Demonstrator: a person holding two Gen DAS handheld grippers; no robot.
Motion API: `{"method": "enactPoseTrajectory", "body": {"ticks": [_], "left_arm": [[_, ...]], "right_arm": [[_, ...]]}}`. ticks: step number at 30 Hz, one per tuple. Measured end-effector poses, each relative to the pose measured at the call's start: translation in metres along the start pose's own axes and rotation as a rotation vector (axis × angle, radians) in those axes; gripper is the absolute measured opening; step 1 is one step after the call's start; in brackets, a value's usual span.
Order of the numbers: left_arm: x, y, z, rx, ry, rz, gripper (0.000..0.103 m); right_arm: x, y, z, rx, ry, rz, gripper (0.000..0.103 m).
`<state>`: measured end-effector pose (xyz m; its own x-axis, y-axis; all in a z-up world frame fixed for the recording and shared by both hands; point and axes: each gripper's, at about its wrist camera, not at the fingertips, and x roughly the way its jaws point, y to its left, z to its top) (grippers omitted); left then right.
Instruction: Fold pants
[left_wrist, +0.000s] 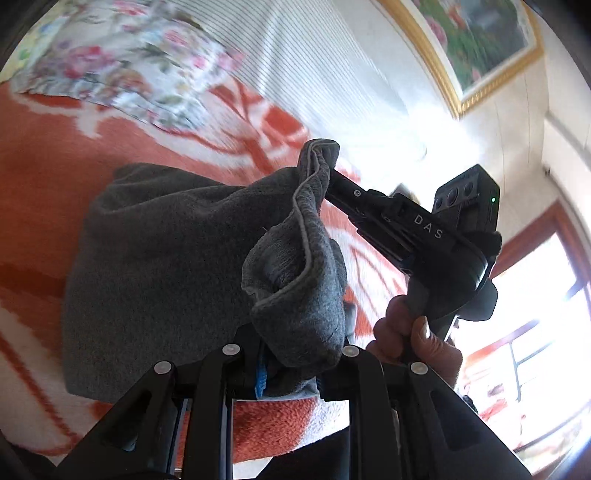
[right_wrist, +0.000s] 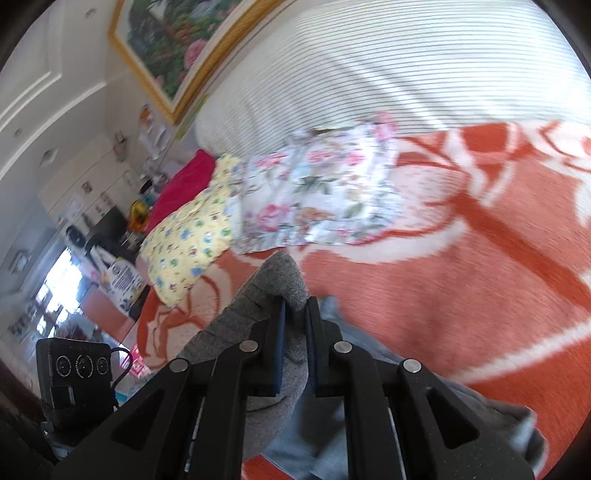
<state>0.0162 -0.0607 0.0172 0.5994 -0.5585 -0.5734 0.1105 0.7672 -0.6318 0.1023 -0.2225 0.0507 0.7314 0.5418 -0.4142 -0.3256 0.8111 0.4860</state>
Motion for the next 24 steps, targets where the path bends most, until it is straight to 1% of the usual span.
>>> {"method": "enactPoseTrajectory", "body": {"ticks": [4, 8, 12, 16, 21, 24], "left_arm": [[0.034, -0.028, -0.011, 0.055, 0.064, 0.018, 0.019], [0.061, -0.054, -0.021, 0.132, 0.097, 0.047, 0.019], [0.084, -0.072, -0.033, 0.185, 0.123, 0.065, 0.019], [0.101, -0.078, -0.043, 0.203, 0.154, 0.076, 0.019], [0.112, -0.081, -0.047, 0.225, 0.172, 0.088, 0.019], [0.119, -0.085, -0.051, 0.251, 0.183, 0.104, 0.021]], "right_arm": [[-0.027, -0.035, -0.014, 0.064, -0.027, -0.045, 0.011], [-0.051, -0.062, -0.026, 0.108, -0.059, -0.071, 0.011], [-0.068, -0.086, -0.039, 0.152, -0.08, -0.092, 0.011], [-0.074, -0.105, -0.052, 0.194, -0.084, -0.108, 0.011], [-0.082, -0.121, -0.067, 0.229, -0.1, -0.116, 0.011], [-0.085, -0.13, -0.075, 0.25, -0.104, -0.124, 0.011]]}}
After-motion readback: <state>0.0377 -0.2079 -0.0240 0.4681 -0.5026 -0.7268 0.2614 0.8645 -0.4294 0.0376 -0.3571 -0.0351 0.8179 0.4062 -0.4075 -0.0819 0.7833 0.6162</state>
